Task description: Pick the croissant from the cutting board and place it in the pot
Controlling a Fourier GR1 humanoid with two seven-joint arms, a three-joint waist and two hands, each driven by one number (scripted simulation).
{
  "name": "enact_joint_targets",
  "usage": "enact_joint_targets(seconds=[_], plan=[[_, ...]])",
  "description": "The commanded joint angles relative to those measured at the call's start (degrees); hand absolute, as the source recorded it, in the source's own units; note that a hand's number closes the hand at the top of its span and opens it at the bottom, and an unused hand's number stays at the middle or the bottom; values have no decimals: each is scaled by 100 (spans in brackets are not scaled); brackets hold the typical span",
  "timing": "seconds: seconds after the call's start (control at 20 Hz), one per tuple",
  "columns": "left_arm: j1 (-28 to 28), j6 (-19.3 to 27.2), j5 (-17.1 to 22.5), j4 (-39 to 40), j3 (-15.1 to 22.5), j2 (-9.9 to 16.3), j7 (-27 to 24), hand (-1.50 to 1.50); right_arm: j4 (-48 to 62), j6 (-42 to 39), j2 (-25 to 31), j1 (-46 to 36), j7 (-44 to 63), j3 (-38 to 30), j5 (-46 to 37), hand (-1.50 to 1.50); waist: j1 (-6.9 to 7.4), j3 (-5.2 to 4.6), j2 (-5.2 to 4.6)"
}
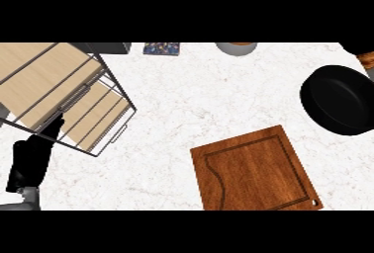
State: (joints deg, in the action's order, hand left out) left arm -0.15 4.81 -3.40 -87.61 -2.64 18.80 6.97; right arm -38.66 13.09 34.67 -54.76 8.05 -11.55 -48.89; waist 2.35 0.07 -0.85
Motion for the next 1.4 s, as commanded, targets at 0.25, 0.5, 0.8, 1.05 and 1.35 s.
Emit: enact_joint_targets(seconds=[0.25,0.5,0.8,1.05,1.35], plan=[[-184,-22,-90,55,123,-142,58,0,1940,507,27,-430,-898,-359,16,150,111,10,-63],[-137,-82,-78,-115,86,-61,203,0,2387,271,91,-664,-1186,-784,414,-150,198,18,-75],[-292,-288,115,60,-109,51,-27,0,2596,385,245,-652,-1868,-1143,718,-150,223,21,-118],[-104,-233,60,6,-83,-4,-42,0,2143,873,15,-774,-2735,-2018,1663,-150,139,28,-61],[-91,-171,-13,51,-147,-6,2,0,2276,182,213,-737,-3227,-2690,2461,-150,-6,10,-8]])
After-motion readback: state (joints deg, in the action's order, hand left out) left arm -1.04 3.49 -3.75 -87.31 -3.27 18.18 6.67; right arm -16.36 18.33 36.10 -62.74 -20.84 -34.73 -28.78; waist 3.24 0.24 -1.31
